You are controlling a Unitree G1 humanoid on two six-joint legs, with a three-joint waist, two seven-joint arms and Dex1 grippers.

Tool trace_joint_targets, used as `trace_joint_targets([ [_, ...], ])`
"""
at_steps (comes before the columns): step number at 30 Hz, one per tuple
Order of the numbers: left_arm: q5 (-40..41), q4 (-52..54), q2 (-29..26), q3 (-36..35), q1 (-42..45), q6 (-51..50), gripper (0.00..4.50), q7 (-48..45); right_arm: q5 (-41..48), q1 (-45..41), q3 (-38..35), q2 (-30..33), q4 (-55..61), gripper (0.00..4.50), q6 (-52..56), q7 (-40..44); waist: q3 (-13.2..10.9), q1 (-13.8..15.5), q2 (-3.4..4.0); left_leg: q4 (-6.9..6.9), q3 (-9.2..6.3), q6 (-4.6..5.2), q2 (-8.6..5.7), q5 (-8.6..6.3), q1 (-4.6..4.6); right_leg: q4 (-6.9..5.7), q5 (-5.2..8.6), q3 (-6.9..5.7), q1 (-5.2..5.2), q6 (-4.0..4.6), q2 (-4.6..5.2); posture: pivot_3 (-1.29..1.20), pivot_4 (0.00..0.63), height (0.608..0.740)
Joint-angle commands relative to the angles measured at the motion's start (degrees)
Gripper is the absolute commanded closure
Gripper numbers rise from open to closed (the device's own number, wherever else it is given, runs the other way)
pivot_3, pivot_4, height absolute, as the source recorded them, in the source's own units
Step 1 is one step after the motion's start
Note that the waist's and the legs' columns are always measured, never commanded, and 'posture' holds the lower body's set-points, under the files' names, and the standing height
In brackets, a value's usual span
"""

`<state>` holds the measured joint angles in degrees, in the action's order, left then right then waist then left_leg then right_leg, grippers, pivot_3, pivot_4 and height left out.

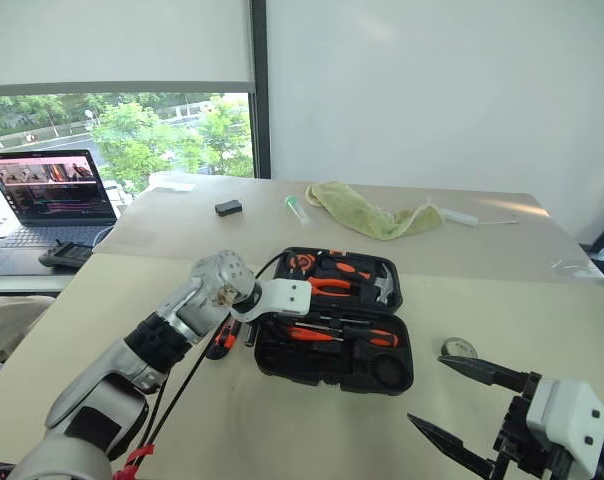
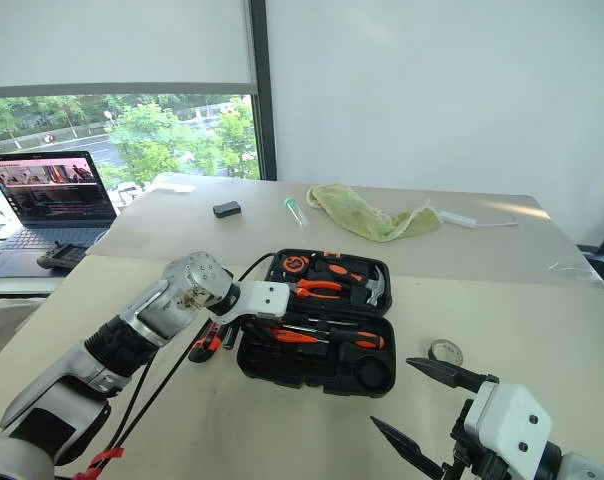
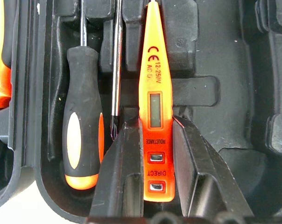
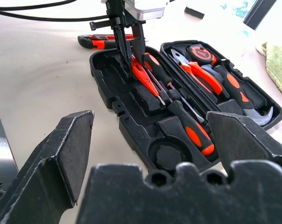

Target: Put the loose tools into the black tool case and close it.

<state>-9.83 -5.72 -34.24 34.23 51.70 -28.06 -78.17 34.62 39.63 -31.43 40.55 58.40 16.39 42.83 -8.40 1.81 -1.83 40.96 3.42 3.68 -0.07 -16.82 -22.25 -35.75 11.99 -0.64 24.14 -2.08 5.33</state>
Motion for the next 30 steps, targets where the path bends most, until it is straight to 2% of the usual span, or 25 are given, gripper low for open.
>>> trace_joint_targets([
  [1,-1.6,-0.4,0.4,0.9,-0.8,0.2,2.92,0.7,1.0,0.7,-1.0,0.6,1.6,0.00,-1.9,-0.4,0.0,0.0,0.01,0.00,0.00,0.00,0.00,0.00,0.00,0.00,0.00,0.00,0.00,0.00,0.00,0.00,0.150,0.740],
  [5,0.0,1.4,0.8,-1.6,-0.7,-1.4,1.47,1.0,1.4,1.0,-1.0,1.0,1.6,0.00,-2.1,-0.8,0.0,0.1,0.01,-0.01,0.00,0.01,0.00,-0.01,-0.02,0.00,0.01,0.00,0.03,-0.01,-0.01,0.00,0.150,0.740],
  [12,11.1,8.4,-0.1,-12.3,-0.8,-11.0,1.47,-1.0,1.6,1.0,-1.4,1.3,1.6,0.00,-2.0,-0.9,0.0,0.0,-0.01,0.00,0.00,0.02,0.01,-0.02,-0.15,-0.01,0.04,-0.02,0.15,-0.03,0.00,0.00,0.150,0.740],
  [13,13.3,8.9,0.2,-14.1,-1.0,-13.2,1.87,-1.0,1.6,0.9,-1.5,1.3,1.6,0.00,-1.8,-1.0,0.0,0.0,-0.01,0.00,0.00,0.02,0.01,-0.02,-0.15,-0.01,0.04,-0.02,0.14,-0.03,0.00,0.00,0.150,0.740],
  [15,18.1,9.6,1.2,-18.0,-1.1,-19.7,2.21,-0.2,1.6,0.5,-1.7,1.2,1.6,0.00,-1.3,-0.8,0.0,-0.1,0.00,0.00,-0.01,0.02,0.02,-0.02,-0.13,-0.01,0.05,-0.02,0.13,-0.03,0.01,0.00,0.150,0.740],
  [17,22.0,9.8,2.8,-21.4,-2.2,-25.2,2.98,1.9,1.5,-0.1,-1.7,1.2,1.6,0.00,-0.8,-0.8,0.0,-0.1,-0.01,0.00,-0.02,0.02,0.02,-0.02,-0.11,-0.02,0.06,-0.02,0.11,-0.05,0.01,0.00,0.150,0.740],
  [21,24.3,11.2,6.6,-24.0,-8.4,-25.2,4.35,8.9,1.5,-1.1,-1.4,1.1,1.5,0.00,-0.2,-0.7,0.0,-0.4,0.00,-0.01,-0.03,0.02,0.00,-0.02,-0.06,-0.04,0.08,-0.01,0.07,-0.08,0.02,0.00,0.150,0.740],
  [26,25.3,12.9,13.6,-27.2,-16.0,-19.5,4.43,18.9,1.8,-0.8,-1.7,1.0,1.6,0.00,-0.3,-0.5,0.0,-0.2,-0.06,0.02,-0.04,0.02,0.00,-0.01,-0.09,-0.05,0.07,-0.02,0.08,-0.06,0.07,0.00,0.150,0.740],
  [30,23.2,11.4,14.8,-25.2,-21.9,-12.3,4.43,22.9,2.3,-0.2,-1.7,1.1,1.6,0.00,-0.6,-1.0,0.0,-0.3,-0.02,-0.02,-0.05,0.01,0.00,-0.02,-0.04,-0.04,0.06,0.02,0.06,-0.04,0.10,0.00,0.150,0.740],
])
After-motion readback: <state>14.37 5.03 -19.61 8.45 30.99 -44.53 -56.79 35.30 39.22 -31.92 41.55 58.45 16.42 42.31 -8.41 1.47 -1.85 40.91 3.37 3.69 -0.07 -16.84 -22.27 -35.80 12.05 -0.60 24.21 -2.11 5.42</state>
